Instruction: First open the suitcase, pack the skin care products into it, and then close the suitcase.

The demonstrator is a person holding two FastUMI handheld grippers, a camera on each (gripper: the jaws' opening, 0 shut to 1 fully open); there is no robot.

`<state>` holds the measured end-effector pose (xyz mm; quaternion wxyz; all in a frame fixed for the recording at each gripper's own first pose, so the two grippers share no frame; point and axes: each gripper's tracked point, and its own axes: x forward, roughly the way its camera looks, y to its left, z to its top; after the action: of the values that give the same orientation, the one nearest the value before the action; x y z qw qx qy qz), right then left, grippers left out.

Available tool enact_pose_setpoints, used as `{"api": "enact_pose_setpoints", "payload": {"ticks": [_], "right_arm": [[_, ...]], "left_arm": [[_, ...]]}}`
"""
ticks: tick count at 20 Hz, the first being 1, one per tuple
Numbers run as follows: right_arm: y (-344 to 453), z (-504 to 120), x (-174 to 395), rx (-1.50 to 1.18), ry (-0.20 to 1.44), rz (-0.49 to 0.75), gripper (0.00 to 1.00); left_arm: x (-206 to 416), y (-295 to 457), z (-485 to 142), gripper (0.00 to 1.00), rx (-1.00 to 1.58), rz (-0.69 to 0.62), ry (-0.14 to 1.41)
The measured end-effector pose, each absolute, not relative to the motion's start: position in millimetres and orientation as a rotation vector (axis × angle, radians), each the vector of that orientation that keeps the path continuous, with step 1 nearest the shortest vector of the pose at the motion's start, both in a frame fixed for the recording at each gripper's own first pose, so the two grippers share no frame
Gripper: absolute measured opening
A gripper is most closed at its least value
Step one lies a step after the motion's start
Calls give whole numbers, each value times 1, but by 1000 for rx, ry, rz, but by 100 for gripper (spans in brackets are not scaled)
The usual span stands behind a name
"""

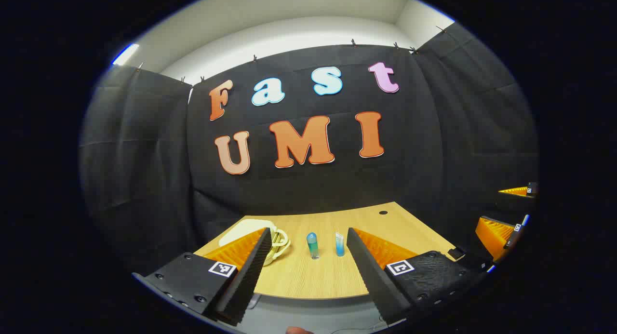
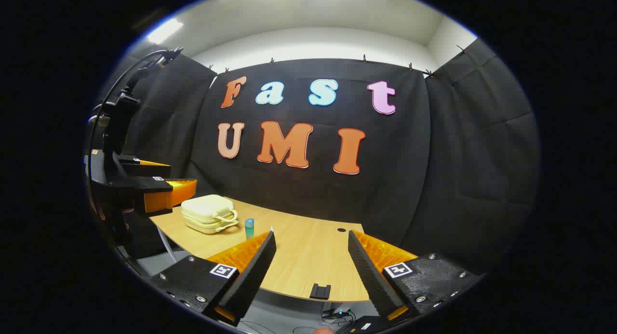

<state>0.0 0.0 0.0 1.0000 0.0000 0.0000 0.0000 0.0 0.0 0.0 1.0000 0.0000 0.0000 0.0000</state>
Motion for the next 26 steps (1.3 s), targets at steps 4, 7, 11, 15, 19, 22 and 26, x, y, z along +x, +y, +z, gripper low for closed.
{"api": "enact_pose_setpoints", "payload": {"ticks": [4, 7, 11, 15, 19, 22, 26], "right_arm": [[-4, -1, 1, 13, 0, 4, 96], [-8, -1, 2, 16, -4, -1, 95], [-13, -3, 2, 21, -1, 1, 95], [-18, -8, -1, 29, 1, -1, 95], [-22, -9, 1, 41, 1, -3, 95], [-23, -11, 0, 36, 1, 1, 95], [-18, -9, 5, 40, -5, 13, 95]], "left_arm": [[1, -4, 4, 100, 5, 1, -5], [2, -10, 8, 100, 15, -2, -11], [4, -17, 11, 97, 15, -3, -9], [6, -21, 11, 98, 13, 2, -3], [8, -22, 13, 100, 15, 10, -4], [8, -20, 14, 100, 11, 23, -8], [6, -9, 17, 100, 19, 46, -29]]}}
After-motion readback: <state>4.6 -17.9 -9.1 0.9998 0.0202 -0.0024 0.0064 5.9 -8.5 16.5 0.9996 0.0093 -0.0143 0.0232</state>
